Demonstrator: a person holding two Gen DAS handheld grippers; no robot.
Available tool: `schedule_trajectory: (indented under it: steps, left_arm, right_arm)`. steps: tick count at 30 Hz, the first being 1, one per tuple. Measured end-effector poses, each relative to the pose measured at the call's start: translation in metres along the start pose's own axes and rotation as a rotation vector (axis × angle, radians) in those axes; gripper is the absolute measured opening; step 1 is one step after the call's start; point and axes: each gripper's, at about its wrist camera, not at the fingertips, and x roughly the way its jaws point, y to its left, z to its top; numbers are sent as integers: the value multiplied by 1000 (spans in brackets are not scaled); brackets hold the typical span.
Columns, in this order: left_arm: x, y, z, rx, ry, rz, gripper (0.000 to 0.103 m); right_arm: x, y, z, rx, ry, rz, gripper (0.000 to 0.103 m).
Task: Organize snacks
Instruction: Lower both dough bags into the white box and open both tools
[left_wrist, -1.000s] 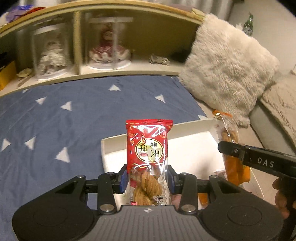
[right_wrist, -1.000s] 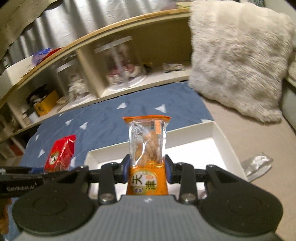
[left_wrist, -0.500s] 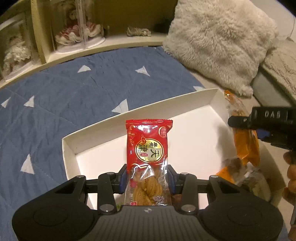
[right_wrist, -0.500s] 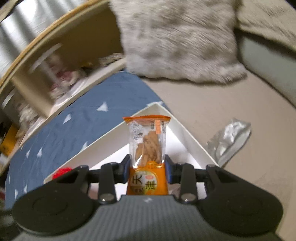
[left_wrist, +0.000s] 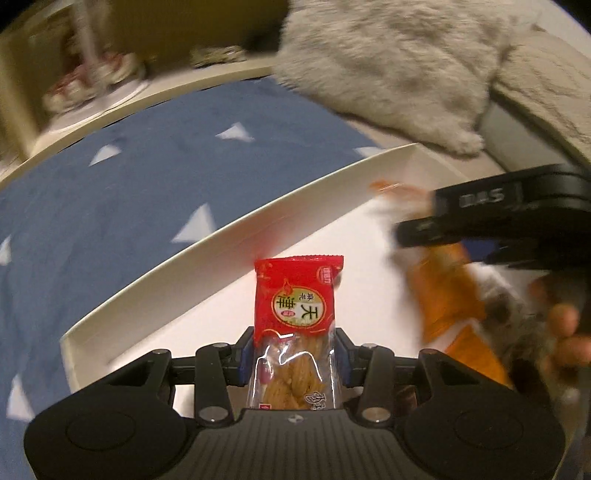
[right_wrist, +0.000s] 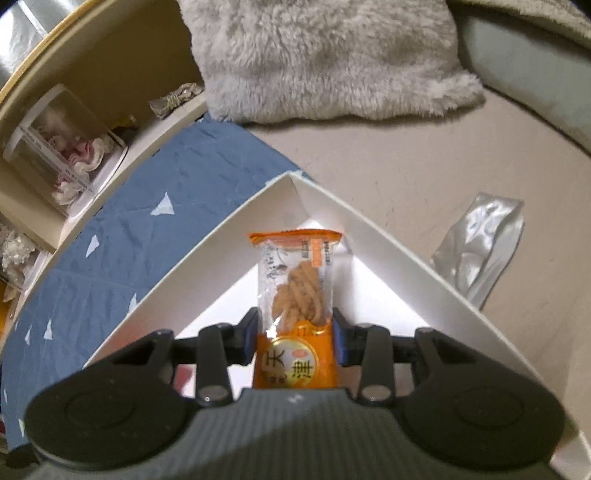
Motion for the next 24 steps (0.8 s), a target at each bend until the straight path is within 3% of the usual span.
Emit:
schedule_trajectory:
  steps: [5,13,17,20,24]
  left_arm:
    - [7,-10,2,45,-19,-9,45]
    - [1,-3,-1,37,5,-2,45]
    - [-10,-2,-2,2,-1,-8,63]
    - [-22,-2,0,-23,-9,-12,66]
    - [-38,-2,-2,-49,-17,-11,79]
  right_arm:
    - [5,10,1,-15,41,106,58]
    - [-14,16,6,-142,93,67,60]
    - [-22,11,1,-147,104,76,60]
    - [-28,14,-4,-167,94,84,60]
    - [-43,17,-8,-196,68,89,63]
